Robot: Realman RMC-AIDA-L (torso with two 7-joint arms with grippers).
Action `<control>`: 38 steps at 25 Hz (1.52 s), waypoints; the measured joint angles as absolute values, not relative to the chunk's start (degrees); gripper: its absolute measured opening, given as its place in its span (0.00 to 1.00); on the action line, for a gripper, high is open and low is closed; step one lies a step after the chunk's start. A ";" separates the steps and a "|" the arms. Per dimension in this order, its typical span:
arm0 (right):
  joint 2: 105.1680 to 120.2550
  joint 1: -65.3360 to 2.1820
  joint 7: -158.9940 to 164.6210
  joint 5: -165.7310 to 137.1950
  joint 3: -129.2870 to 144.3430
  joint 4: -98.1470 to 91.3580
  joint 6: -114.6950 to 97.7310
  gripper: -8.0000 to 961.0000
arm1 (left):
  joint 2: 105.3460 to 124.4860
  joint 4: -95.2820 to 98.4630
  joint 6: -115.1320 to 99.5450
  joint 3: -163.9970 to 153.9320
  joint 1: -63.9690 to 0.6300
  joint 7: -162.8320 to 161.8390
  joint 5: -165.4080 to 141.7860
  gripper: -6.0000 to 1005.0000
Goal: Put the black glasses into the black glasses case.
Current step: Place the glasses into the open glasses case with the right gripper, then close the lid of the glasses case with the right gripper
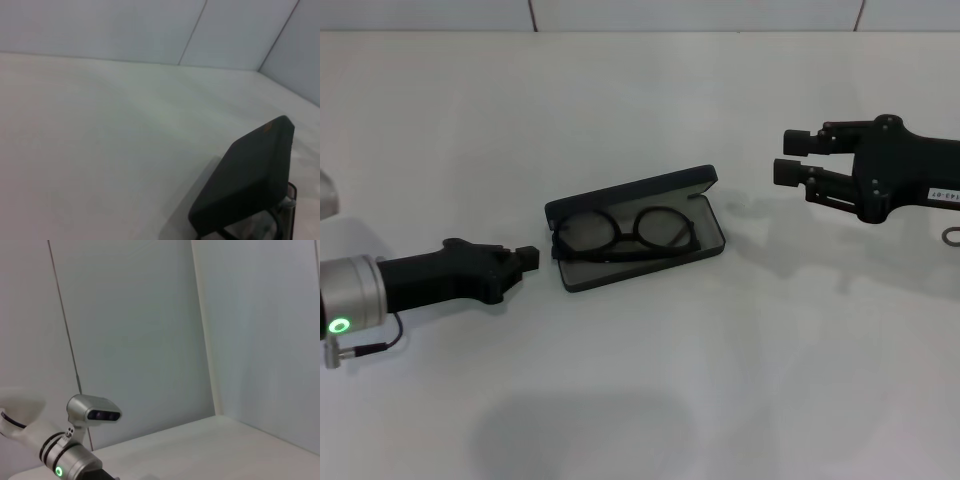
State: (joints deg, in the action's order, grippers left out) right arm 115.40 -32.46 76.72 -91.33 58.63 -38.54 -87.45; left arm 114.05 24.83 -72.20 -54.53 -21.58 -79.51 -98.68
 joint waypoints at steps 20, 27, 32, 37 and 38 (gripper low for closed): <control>115.40 -32.16 74.33 -89.73 58.58 -34.71 -87.44 0.38 | 116.08 24.44 -73.08 -54.64 -23.26 -78.55 -99.42 0.01; 115.06 -32.23 74.61 -89.64 51.96 -32.89 -90.06 0.38 | 113.80 24.97 -79.79 -52.58 -20.64 -78.27 -97.67 0.01; 115.37 -32.99 74.67 -89.63 47.96 -31.45 -90.01 0.38 | 112.44 25.80 -91.13 -47.66 -18.46 -76.53 -97.36 0.03; 116.14 -38.54 71.58 -87.79 51.84 -25.26 -84.46 0.38 | 112.26 25.90 -100.64 -44.58 -18.48 -76.74 -97.28 0.06; 116.14 -40.28 70.99 -87.12 52.66 -23.78 -83.21 0.38 | 112.25 25.96 -101.31 -44.54 -18.71 -77.73 -97.32 0.06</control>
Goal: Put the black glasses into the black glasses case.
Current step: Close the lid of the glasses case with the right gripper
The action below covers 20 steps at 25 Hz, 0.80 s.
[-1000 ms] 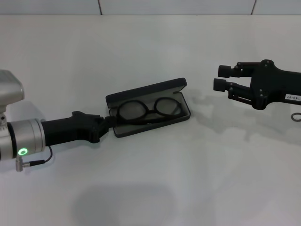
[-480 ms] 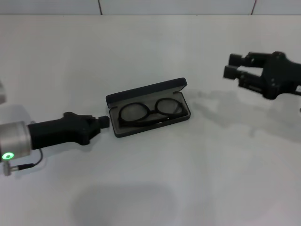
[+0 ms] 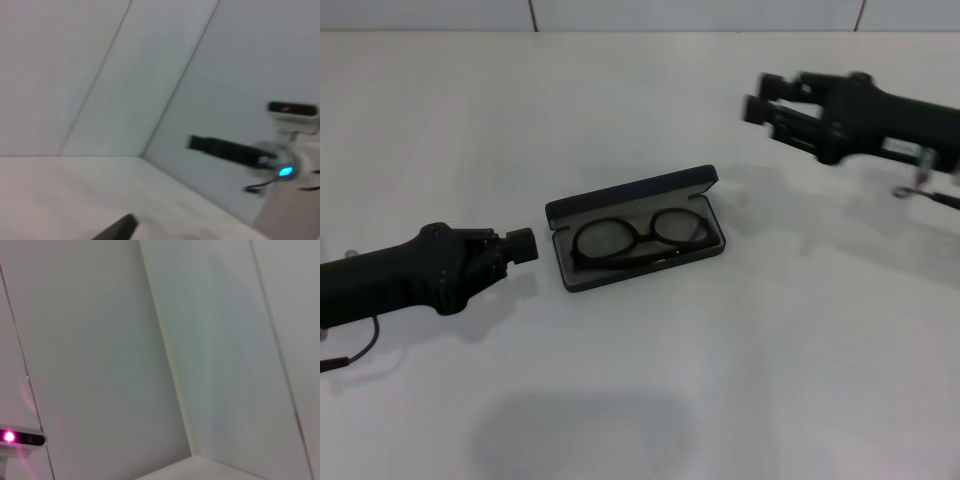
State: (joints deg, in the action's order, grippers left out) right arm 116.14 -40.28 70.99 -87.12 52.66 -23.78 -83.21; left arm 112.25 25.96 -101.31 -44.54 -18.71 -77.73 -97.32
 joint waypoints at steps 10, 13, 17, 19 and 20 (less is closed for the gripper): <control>116.18 -55.46 82.42 -85.73 72.13 -21.61 -62.53 0.38 | 113.36 25.61 -100.70 -42.93 -18.77 -79.07 -97.08 0.13; 116.18 -57.64 85.66 -80.24 84.03 -21.88 -55.61 0.38 | 113.96 25.52 -99.97 -42.92 -18.73 -78.68 -97.09 0.26; 116.19 -57.76 86.17 -70.94 96.23 -24.33 -48.79 0.34 | 114.28 25.49 -99.93 -42.89 -18.59 -78.14 -97.07 0.41; 116.18 -57.99 86.93 -68.47 99.70 -24.96 -46.37 0.27 | 114.38 25.49 -99.92 -42.88 -18.61 -78.06 -97.06 0.47; 116.18 -58.20 87.34 -67.55 101.00 -25.03 -45.54 0.23 | 114.43 25.49 -99.93 -42.88 -18.64 -78.04 -97.06 0.50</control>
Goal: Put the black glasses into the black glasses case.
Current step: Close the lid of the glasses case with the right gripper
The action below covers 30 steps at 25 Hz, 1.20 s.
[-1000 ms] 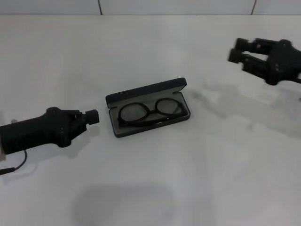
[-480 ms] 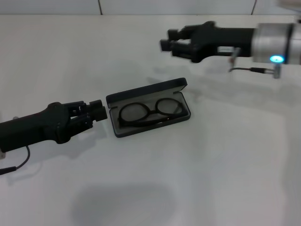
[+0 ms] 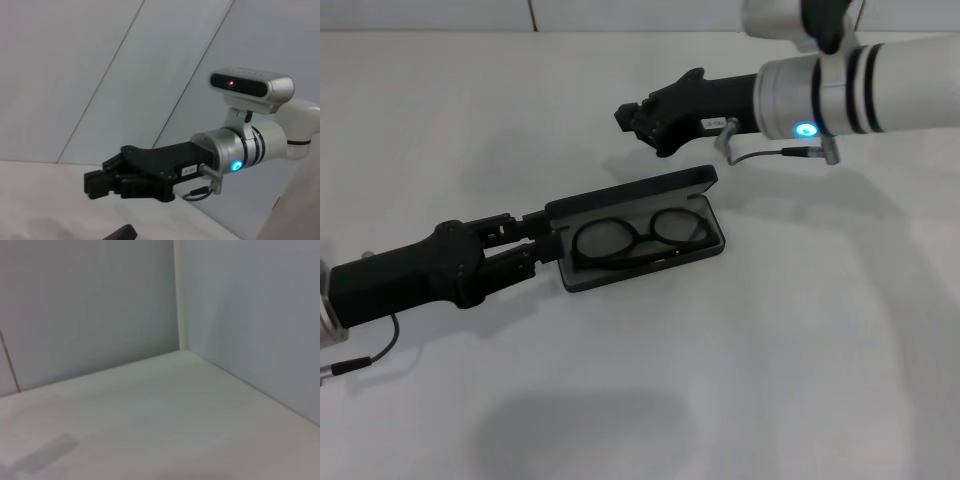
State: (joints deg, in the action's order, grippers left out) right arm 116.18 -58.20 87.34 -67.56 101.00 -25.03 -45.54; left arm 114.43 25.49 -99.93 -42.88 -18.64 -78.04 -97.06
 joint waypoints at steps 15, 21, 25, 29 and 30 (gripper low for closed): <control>116.18 -59.56 90.73 -55.55 120.51 -26.71 -34.00 0.01 | 115.20 25.49 -98.64 -42.89 -19.10 -77.96 -97.03 0.42; 116.19 -59.73 91.61 -55.57 122.30 -26.70 -34.54 0.02 | 115.22 25.49 -98.61 -42.89 -19.20 -77.90 -97.03 0.42; 116.18 -59.62 91.95 -55.82 122.77 -26.74 -35.12 0.02 | 115.26 25.49 -98.60 -42.89 -19.42 -77.85 -97.03 0.43; 116.18 -58.65 91.95 -55.80 122.64 -26.88 -36.29 0.02 | 115.31 25.49 -98.37 -42.89 -19.56 -77.72 -97.03 0.42; 116.18 -58.65 91.95 -55.80 122.64 -26.88 -36.29 0.02 | 115.31 25.49 -98.37 -42.89 -19.56 -77.72 -97.03 0.42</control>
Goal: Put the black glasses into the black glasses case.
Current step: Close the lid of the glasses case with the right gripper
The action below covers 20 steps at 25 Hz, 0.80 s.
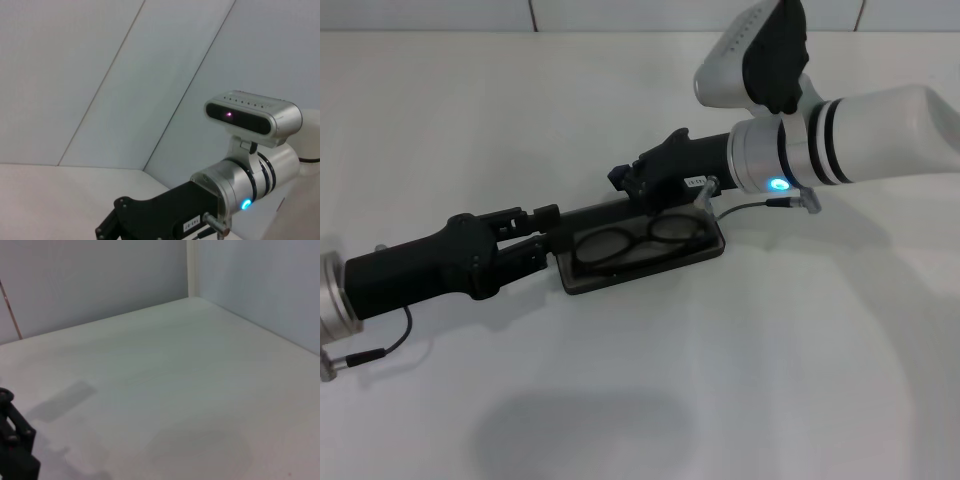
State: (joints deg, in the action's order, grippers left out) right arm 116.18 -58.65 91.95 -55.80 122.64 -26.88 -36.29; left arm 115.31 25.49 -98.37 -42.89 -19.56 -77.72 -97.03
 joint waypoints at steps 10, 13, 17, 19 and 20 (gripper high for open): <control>116.19 -56.35 91.38 -55.86 122.79 -27.63 -36.39 0.02 | 115.31 25.49 -97.52 -42.89 -20.04 -77.69 -96.67 0.43; 116.19 -55.47 90.80 -55.81 122.79 -28.12 -36.29 0.02 | 115.31 25.49 -97.14 -42.89 -20.32 -77.69 -96.65 0.43; 116.18 -53.95 89.46 -55.53 122.65 -28.99 -36.13 0.02 | 115.31 25.49 -96.91 -42.89 -20.70 -77.69 -96.61 0.42; 116.18 -52.97 88.62 -55.47 122.56 -29.59 -35.95 0.02 | 115.31 25.49 -96.91 -42.89 -20.84 -77.69 -96.59 0.42; 116.18 -52.64 88.24 -55.45 122.56 -29.83 -35.84 0.02 | 115.31 25.49 -96.92 -42.89 -20.88 -77.69 -96.59 0.42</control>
State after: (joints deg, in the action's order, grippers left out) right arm 116.18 -52.64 88.24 -55.45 122.56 -29.83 -35.84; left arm 115.31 25.49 -96.92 -42.89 -20.88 -77.69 -96.59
